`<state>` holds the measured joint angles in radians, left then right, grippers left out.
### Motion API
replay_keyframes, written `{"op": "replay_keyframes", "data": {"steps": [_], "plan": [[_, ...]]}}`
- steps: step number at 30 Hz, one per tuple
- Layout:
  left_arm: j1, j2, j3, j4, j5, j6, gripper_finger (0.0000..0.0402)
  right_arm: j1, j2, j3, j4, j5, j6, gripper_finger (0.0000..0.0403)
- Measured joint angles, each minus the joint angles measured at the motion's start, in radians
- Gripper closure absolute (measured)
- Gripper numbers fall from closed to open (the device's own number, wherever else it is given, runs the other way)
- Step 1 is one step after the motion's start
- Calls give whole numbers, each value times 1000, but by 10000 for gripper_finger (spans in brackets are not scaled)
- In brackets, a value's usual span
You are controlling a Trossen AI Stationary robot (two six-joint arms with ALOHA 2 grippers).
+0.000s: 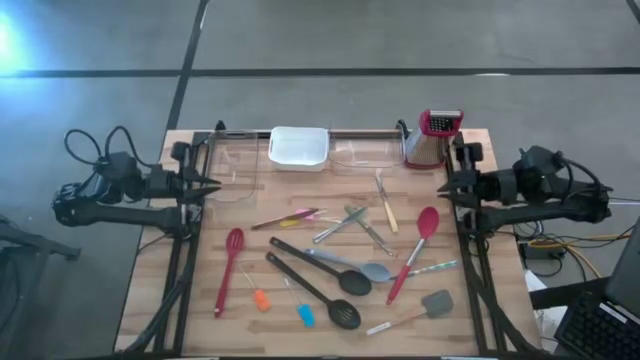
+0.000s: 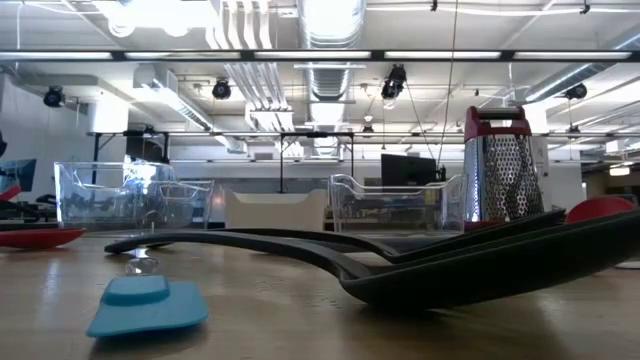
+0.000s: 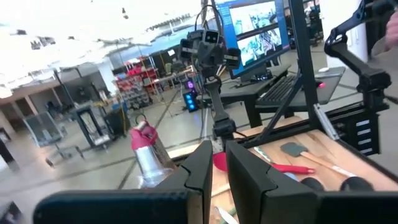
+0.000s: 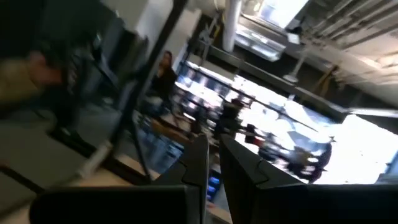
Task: Pick & Place Kitchen Items
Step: Put the gold knife into the white bin
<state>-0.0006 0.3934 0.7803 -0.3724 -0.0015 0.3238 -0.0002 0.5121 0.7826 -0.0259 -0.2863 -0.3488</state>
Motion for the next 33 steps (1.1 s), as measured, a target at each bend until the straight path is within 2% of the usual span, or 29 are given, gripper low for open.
{"op": "replay_keyframes", "data": {"steps": [5, 10, 14, 18, 24, 33], "plan": [[0, 1, 0, -2, 0, 39, 351, 0, 65, 8, 59, 21, 47, 369], [0, 1, 0, -2, 0, 39, 351, 0, 143, 49, 54, 210, 178, 369], [0, 1, 0, -2, 2, -5, 351, -1, 205, 116, -67, 376, 265, 369], [0, 2, 0, 4, 3, -30, 351, -1, 279, 206, -272, 470, 366, 369], [0, 2, 0, 14, 4, -31, 351, 0, 407, 331, -537, 525, 495, 369], [0, 13, 0, 36, 6, -33, 351, 0, 571, 420, -668, 525, 525, 369]]}}
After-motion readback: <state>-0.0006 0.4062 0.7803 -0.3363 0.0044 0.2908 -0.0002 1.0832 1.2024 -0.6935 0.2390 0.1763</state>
